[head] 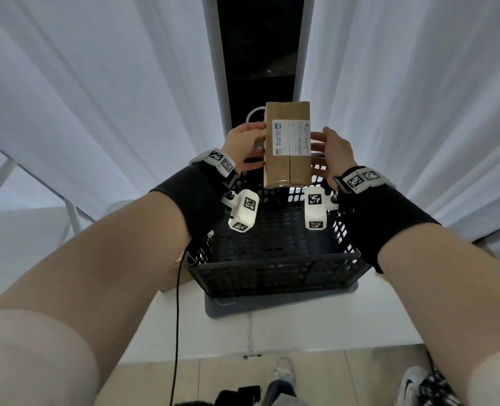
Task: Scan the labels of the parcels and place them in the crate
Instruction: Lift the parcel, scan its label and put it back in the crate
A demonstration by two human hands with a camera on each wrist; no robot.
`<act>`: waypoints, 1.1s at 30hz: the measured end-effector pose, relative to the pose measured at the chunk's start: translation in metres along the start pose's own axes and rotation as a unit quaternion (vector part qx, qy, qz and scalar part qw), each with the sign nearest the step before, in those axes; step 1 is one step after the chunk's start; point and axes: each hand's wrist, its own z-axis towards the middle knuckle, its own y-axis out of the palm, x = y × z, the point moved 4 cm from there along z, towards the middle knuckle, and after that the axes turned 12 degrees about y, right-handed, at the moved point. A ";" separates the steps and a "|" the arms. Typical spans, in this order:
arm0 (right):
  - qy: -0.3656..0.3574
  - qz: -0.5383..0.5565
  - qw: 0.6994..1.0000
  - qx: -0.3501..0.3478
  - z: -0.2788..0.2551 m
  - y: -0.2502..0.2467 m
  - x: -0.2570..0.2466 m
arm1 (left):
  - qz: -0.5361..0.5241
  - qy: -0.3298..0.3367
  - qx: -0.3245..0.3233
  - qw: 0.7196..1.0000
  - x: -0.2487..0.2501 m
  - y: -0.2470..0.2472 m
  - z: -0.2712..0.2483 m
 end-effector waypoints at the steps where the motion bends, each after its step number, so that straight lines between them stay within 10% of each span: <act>1: 0.010 -0.004 1.000 0.000 0.008 -0.003 0.006 | 0.004 -0.008 -0.001 1.000 -0.008 0.002 0.004; 21: 0.160 -0.126 0.978 0.034 0.135 -0.054 0.106 | 0.005 -0.197 -0.034 0.980 -0.163 0.054 0.066; 33: 0.233 -0.359 0.904 -0.004 0.183 -0.064 0.144 | 0.038 -0.351 -0.132 0.926 -0.240 0.087 0.088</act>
